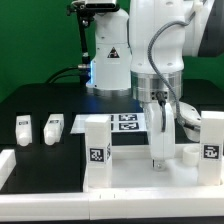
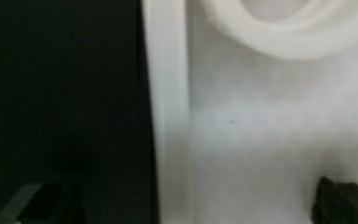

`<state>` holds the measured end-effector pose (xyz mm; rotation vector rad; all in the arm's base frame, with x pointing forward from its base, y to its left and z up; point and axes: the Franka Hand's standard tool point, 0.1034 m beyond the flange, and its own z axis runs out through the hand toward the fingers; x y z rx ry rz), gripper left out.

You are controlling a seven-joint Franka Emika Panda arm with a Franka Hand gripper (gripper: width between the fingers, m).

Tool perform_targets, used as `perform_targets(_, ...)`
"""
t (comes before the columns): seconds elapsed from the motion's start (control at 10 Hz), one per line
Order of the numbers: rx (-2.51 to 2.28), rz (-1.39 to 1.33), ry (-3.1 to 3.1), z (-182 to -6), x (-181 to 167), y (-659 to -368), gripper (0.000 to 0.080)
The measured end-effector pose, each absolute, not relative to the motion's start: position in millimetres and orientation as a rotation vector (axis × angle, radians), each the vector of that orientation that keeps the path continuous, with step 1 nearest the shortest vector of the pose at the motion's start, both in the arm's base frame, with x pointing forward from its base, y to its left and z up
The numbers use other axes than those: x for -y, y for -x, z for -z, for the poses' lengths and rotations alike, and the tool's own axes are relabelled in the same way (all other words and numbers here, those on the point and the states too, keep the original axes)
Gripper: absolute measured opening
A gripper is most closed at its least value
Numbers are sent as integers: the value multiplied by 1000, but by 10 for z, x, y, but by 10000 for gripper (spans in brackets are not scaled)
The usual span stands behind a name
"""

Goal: Assemble desk

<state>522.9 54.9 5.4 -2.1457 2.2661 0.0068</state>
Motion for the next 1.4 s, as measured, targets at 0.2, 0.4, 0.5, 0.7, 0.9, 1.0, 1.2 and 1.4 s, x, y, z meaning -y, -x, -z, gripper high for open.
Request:
perform_targets(0.2, -2264, -8, 2149, -50, -554, -5226, 377)
perform_targets(0.4, -2261, -9, 2153, -47, -554, -5222, 241)
perform_targets(0.5, -2261, -27, 2163, -40, -558, -5179, 71)
perform_targets(0.7, -2244, -21, 2178, -44, -555, -5177, 57)
perform_targets(0.9, -2086, 46, 2309, -65, -382, -5028, 56)
perform_targets(1.0, -2043, 45, 2348, -77, -298, -4933, 56)
perform_targets(1.2, -1668, 105, 2649, -85, -37, -4786, 56)
perform_targets(1.4, -1484, 114, 2771, -56, 69, -4763, 56)
